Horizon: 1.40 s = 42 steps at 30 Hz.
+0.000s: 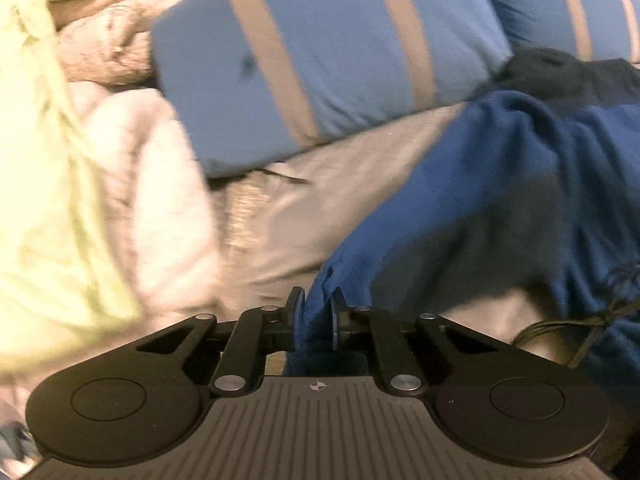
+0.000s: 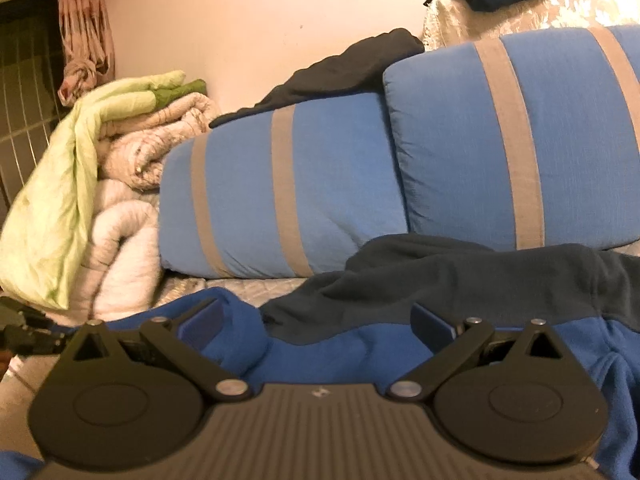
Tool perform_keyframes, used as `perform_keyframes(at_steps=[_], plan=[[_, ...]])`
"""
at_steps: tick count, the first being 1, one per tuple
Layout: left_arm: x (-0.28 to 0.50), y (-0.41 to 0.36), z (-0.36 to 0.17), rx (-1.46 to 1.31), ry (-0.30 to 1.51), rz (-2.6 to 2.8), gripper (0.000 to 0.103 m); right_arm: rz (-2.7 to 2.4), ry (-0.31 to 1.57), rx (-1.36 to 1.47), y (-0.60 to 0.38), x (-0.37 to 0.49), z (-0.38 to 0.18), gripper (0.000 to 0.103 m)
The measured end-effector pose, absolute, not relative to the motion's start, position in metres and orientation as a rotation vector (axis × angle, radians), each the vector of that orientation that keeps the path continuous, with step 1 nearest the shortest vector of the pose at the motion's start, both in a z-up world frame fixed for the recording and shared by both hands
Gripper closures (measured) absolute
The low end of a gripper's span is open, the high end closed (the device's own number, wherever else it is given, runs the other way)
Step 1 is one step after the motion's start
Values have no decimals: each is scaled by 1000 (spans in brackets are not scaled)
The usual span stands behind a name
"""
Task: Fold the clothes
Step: 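Lift the held sleeve with the left gripper and lay it across the hoodie, then open the left gripper to release the sleeve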
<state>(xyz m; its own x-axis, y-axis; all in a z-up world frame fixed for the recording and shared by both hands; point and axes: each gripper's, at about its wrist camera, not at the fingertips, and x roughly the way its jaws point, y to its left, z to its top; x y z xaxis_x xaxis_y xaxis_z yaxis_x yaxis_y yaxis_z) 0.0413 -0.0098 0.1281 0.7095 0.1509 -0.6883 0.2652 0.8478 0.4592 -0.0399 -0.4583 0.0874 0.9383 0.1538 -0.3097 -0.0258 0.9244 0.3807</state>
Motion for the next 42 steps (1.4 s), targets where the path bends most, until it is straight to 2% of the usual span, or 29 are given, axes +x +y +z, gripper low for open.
perform_keyframes(at_steps=[3,6,10,16,25,29,31,33,40,42], plan=[[62,12,149,673,744,20,90,93,340,430,-466,-39,95,0],[49,24,153,809,577,95,90,84,332,480,-474,-43,103,0],[1,26,108,943,488,73,90,105,300,471,-477,-60,120,0],[-86,18,25,886,573,-10,90,139,277,390,-479,-95,153,0],[-131,6,8,637,656,-72,90,138,288,282,-480,-117,185,0],[-129,20,21,514,690,-50,83,145,313,249,-485,-122,197,0],[-130,31,35,428,705,-39,63,141,319,233,-490,-124,204,0],[-132,43,55,333,701,-37,54,128,320,219,-496,-125,213,0],[-152,83,116,-52,683,-18,37,25,282,184,-529,-115,246,0],[-161,92,121,-144,688,-3,37,5,274,213,-542,-113,253,0]])
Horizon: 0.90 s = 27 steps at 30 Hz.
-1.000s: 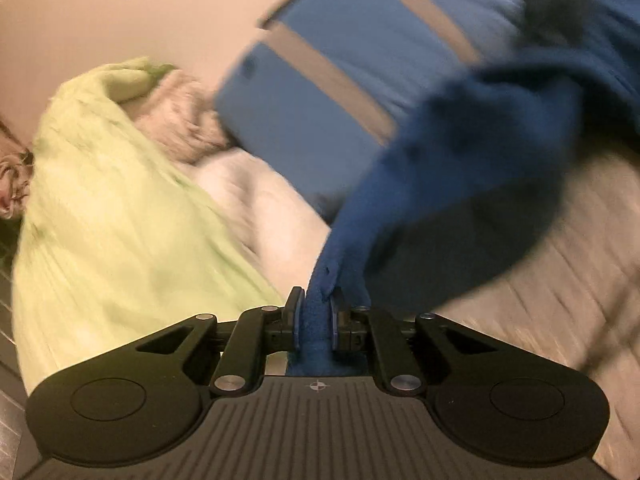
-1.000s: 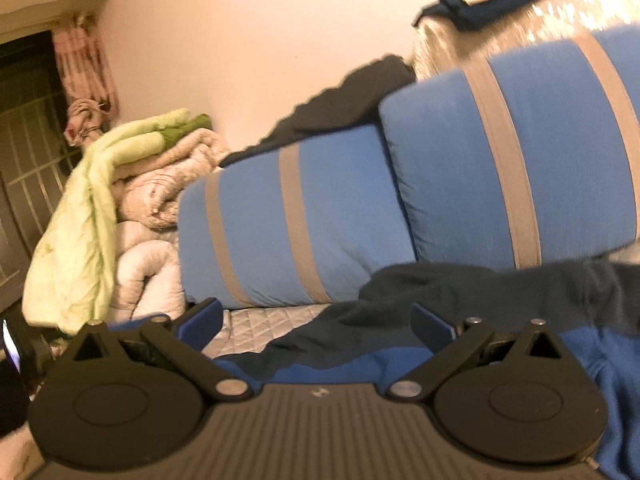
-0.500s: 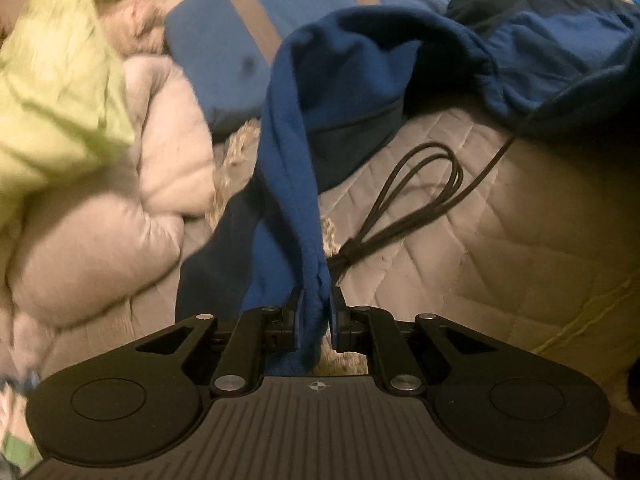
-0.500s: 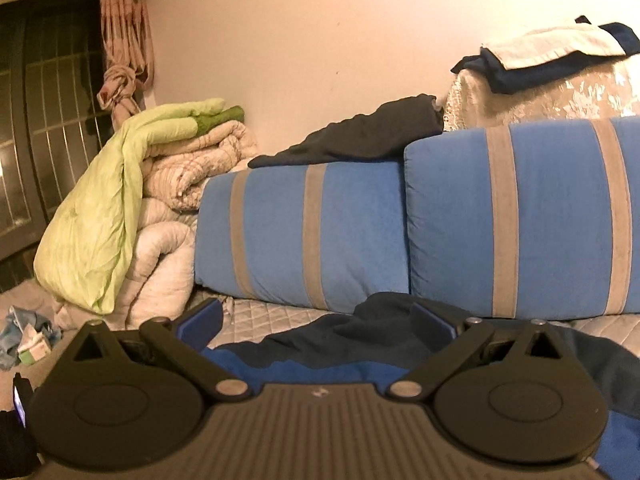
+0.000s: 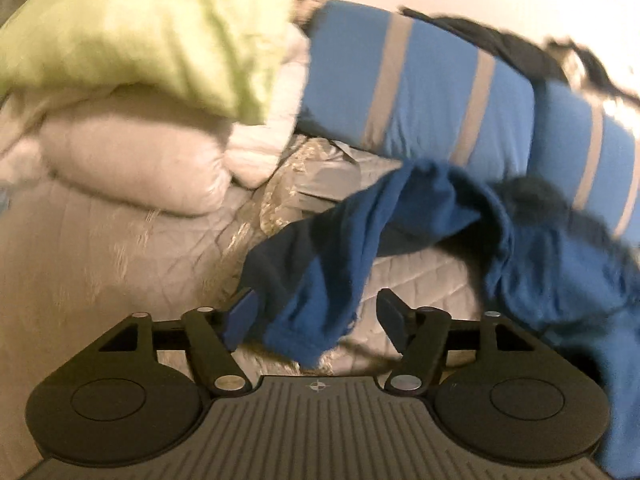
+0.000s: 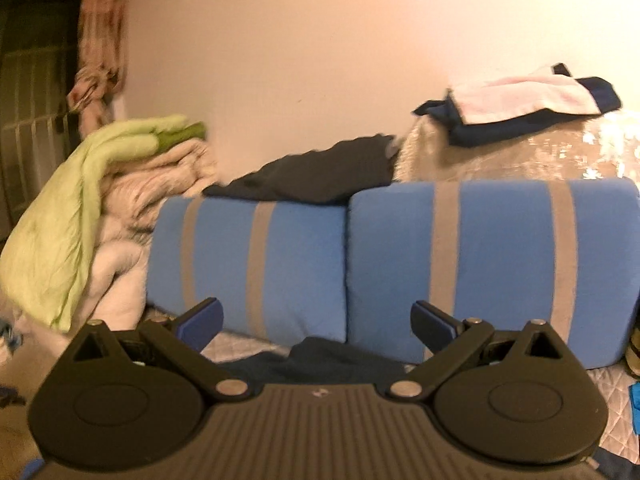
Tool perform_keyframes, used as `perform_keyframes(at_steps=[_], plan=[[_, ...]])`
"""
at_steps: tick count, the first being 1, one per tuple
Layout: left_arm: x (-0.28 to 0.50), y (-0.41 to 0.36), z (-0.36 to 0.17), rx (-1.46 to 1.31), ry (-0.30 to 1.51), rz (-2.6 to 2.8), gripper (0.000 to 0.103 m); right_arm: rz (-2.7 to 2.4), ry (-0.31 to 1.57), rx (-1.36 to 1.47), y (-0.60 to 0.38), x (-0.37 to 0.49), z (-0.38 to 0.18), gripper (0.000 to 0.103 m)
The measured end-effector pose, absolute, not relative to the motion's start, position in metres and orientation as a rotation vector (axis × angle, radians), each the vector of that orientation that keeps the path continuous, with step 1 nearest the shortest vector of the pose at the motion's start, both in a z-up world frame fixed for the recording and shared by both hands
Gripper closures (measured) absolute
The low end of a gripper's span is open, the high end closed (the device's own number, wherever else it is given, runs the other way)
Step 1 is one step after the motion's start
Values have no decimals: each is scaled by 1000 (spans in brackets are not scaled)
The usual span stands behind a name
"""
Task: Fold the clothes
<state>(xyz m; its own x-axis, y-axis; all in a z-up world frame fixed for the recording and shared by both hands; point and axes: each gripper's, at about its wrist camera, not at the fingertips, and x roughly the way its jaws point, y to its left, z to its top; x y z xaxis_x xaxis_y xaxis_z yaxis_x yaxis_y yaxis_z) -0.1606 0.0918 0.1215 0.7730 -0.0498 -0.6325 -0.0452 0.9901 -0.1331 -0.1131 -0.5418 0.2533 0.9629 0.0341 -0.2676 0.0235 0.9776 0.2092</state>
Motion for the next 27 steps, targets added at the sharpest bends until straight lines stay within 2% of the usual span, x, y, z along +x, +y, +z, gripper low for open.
perform_keyframes(at_steps=[5,7,10,16,27], plan=[[-178,117,126,-344,705,32,36,-41,219,230,-564,-121,278,0],[-180,127,123,-389,707,68,31,-49,204,240,-571,-125,285,0],[-172,140,92,-512,765,116,31,-33,233,252,-571,-123,282,0],[-163,162,5,-1098,749,41,31,24,321,266,-553,-123,249,0],[-145,145,-61,-1536,563,25,33,130,477,218,-507,-133,170,0]])
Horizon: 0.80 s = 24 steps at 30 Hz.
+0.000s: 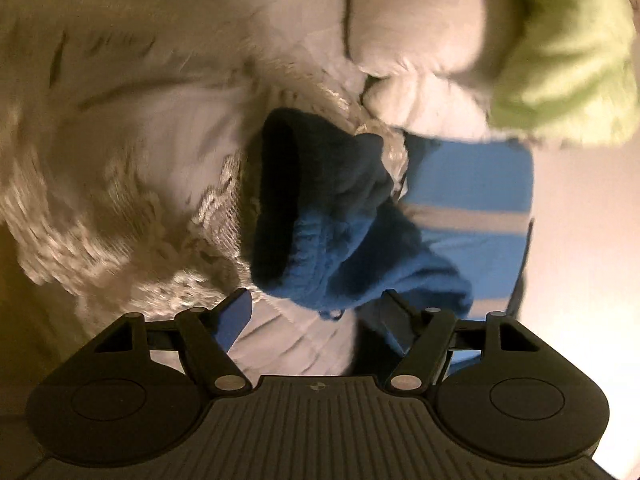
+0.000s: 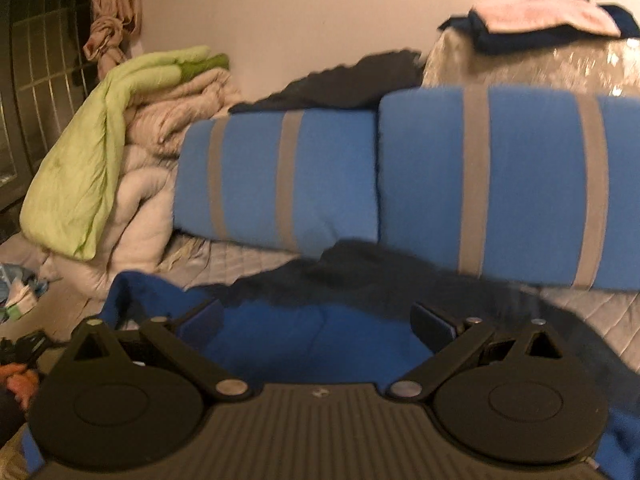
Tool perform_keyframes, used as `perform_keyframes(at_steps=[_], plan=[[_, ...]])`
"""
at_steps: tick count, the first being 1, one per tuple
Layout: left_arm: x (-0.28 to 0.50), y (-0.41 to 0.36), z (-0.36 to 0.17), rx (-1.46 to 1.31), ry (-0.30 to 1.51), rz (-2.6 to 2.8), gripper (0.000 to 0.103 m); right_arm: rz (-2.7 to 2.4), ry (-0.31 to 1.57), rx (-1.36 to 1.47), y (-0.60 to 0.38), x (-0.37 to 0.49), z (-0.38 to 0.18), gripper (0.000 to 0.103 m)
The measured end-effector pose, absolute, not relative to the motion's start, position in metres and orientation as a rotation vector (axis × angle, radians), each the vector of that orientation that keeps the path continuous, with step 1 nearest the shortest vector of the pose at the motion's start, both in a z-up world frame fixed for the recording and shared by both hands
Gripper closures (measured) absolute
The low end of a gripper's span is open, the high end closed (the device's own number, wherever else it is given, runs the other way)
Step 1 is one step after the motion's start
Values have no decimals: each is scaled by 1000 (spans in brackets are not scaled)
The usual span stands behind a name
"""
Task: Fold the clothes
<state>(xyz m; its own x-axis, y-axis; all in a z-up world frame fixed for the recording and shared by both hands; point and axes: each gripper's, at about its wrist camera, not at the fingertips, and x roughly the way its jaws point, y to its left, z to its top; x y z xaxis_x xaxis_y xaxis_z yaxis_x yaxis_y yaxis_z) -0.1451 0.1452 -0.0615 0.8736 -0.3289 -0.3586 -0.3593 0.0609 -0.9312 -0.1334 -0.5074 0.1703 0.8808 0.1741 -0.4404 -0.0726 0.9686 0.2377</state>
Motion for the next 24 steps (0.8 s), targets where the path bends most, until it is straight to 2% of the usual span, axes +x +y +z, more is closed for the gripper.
perform_keyframes(at_steps=[2,4,7,9,11,13,15,18,24], plan=[[-146,139,-74,-1623,509,20,34,136,491,227,-504,-134,162,0],[-147,133,-86,-1708,456,15,43,140,506,241,-503,-135,155,0],[-149,122,-103,-1823,380,18,49,137,518,249,-502,-134,151,0],[-151,117,-110,-1880,317,23,59,135,518,251,-501,-135,150,0],[-154,115,-114,-1929,244,25,62,138,515,253,-500,-135,151,0],[-156,115,-113,-1963,176,13,77,143,514,251,-499,-136,151,0],[-155,120,-101,-1919,194,23,86,143,515,242,-497,-137,150,0],[-151,132,-70,-1798,318,76,88,142,522,231,-495,-136,148,0],[-148,169,-7,-1591,457,148,90,132,527,246,-497,-138,144,0]])
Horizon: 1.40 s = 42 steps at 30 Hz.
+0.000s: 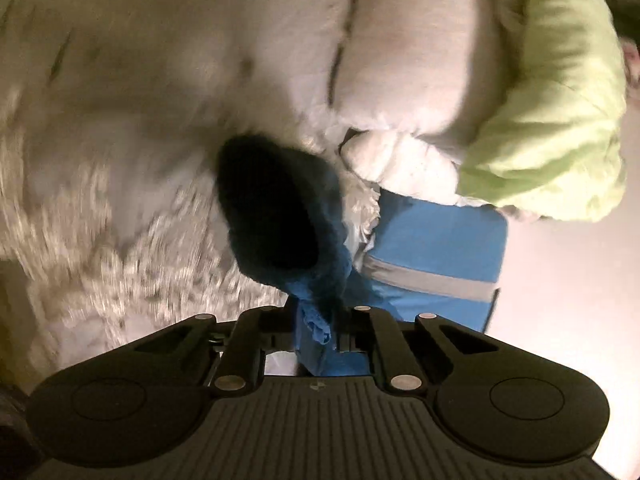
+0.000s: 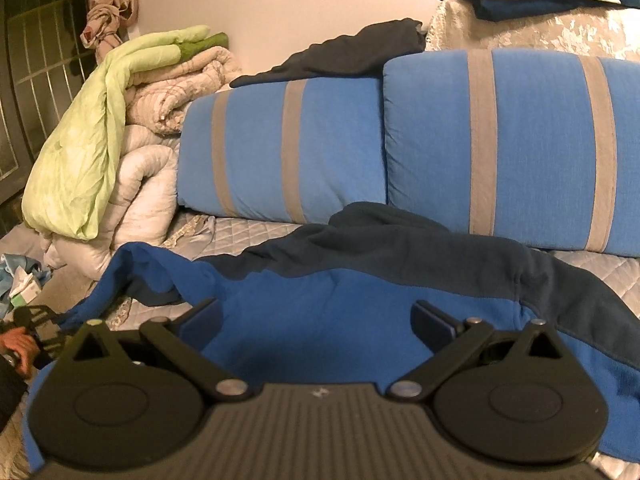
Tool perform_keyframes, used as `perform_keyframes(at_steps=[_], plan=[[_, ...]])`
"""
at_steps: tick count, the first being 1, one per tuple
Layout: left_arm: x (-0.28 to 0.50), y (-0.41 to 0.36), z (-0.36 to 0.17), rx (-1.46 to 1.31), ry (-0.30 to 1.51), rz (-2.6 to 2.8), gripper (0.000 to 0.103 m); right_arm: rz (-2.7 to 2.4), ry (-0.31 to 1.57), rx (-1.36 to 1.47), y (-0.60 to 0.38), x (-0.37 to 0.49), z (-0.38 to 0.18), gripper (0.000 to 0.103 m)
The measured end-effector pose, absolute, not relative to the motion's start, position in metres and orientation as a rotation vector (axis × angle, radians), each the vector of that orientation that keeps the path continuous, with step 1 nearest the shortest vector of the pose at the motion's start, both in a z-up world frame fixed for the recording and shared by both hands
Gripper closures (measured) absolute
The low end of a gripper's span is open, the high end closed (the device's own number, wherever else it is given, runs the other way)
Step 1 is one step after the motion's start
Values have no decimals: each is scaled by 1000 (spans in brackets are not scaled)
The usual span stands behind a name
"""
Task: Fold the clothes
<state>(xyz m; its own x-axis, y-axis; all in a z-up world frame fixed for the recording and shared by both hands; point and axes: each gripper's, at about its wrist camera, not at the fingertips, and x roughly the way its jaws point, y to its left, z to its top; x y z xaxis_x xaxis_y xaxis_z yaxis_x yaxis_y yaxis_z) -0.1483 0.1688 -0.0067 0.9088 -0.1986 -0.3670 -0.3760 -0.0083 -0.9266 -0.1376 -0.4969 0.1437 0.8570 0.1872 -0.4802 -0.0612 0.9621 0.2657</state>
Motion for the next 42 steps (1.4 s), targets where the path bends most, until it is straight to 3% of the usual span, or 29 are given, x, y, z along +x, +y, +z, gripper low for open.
perform_keyframes(at_steps=[15,17,20,23,27,31,34,37,42], plan=[[-76,259,117,-1052,720,409,94,124,541,280,-491,-134,144,0],[-64,259,140,-974,695,372,94,121,543,278,-488,-133,145,0],[-76,248,164,-819,511,193,94,121,545,269,-485,-133,145,0],[-95,248,125,-767,500,178,94,127,552,253,-482,-132,145,0],[-118,266,27,-882,651,310,93,122,556,251,-483,-132,144,0],[-137,269,-29,-1017,708,332,90,111,555,246,-485,-132,146,0],[-145,264,-40,-1037,723,337,85,101,550,245,-488,-132,148,0],[-144,263,-33,-998,751,398,65,92,539,254,-492,-134,151,0],[-156,247,11,-938,643,426,58,81,522,270,-500,-139,153,0]])
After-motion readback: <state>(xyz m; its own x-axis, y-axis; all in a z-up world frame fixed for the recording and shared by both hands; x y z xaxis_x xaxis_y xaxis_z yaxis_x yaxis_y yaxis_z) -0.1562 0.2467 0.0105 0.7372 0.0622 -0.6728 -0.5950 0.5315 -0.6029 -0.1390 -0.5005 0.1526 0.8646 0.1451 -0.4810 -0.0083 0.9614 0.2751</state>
